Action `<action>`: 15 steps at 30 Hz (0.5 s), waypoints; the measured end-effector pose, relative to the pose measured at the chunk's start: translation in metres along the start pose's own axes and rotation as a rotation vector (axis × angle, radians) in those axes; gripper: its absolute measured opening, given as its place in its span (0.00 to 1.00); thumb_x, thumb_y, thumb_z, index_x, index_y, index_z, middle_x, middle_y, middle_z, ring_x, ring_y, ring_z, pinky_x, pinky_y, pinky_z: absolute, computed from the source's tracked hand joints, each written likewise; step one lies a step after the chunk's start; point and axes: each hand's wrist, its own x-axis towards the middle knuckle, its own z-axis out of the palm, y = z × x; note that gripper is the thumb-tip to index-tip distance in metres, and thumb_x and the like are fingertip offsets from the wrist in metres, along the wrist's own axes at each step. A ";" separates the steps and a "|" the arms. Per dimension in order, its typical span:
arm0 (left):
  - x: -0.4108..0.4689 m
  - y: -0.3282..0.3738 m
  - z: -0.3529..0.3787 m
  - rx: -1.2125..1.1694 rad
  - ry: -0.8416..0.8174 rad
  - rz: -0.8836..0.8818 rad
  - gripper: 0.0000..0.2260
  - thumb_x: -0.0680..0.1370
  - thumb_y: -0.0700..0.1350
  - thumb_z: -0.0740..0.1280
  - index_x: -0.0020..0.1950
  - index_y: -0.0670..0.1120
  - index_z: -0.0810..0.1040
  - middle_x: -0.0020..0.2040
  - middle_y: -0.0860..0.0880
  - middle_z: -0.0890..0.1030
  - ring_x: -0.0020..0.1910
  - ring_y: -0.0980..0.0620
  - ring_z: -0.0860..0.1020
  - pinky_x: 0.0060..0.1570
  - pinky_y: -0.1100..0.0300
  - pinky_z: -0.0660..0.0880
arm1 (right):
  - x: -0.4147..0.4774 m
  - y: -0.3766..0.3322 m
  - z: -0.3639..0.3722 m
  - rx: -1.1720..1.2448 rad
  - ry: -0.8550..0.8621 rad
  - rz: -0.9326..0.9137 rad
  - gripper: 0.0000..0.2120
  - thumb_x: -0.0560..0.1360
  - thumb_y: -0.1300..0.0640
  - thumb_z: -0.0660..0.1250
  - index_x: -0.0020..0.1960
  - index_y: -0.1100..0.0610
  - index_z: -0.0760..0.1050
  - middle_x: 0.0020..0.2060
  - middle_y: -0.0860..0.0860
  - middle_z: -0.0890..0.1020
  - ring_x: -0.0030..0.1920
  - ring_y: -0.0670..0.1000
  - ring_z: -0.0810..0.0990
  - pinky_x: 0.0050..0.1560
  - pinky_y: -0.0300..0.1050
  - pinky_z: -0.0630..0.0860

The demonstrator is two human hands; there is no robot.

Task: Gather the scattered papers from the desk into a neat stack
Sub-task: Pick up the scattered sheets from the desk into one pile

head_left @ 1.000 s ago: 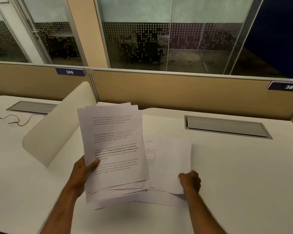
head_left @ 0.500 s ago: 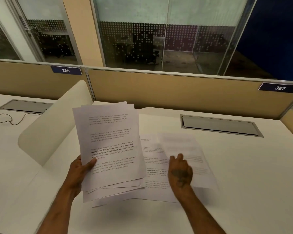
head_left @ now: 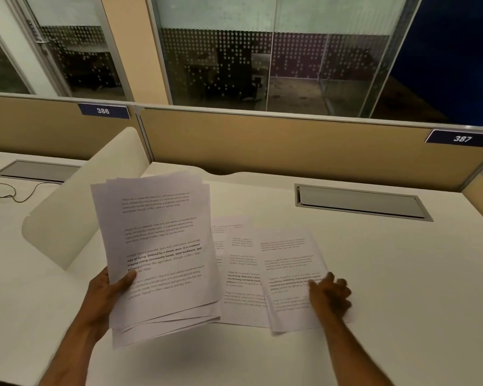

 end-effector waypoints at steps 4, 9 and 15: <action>-0.004 -0.004 0.006 0.011 0.002 -0.009 0.10 0.77 0.40 0.70 0.58 0.48 0.80 0.51 0.45 0.88 0.45 0.42 0.87 0.39 0.52 0.85 | 0.020 0.010 -0.008 0.127 -0.134 0.069 0.31 0.73 0.49 0.74 0.68 0.61 0.66 0.64 0.61 0.70 0.63 0.64 0.73 0.64 0.60 0.72; -0.007 -0.004 0.006 0.020 0.024 -0.012 0.10 0.77 0.41 0.70 0.57 0.48 0.80 0.50 0.44 0.88 0.44 0.41 0.87 0.39 0.51 0.85 | 0.041 0.010 -0.025 0.437 -0.293 0.155 0.27 0.69 0.62 0.77 0.66 0.66 0.74 0.60 0.63 0.81 0.59 0.63 0.80 0.63 0.55 0.76; -0.017 -0.001 0.002 -0.010 0.074 -0.002 0.11 0.74 0.44 0.72 0.56 0.51 0.81 0.50 0.46 0.88 0.43 0.42 0.87 0.37 0.52 0.85 | 0.037 0.002 -0.044 1.056 -0.494 0.011 0.17 0.72 0.63 0.75 0.60 0.64 0.80 0.48 0.58 0.86 0.46 0.57 0.84 0.53 0.55 0.79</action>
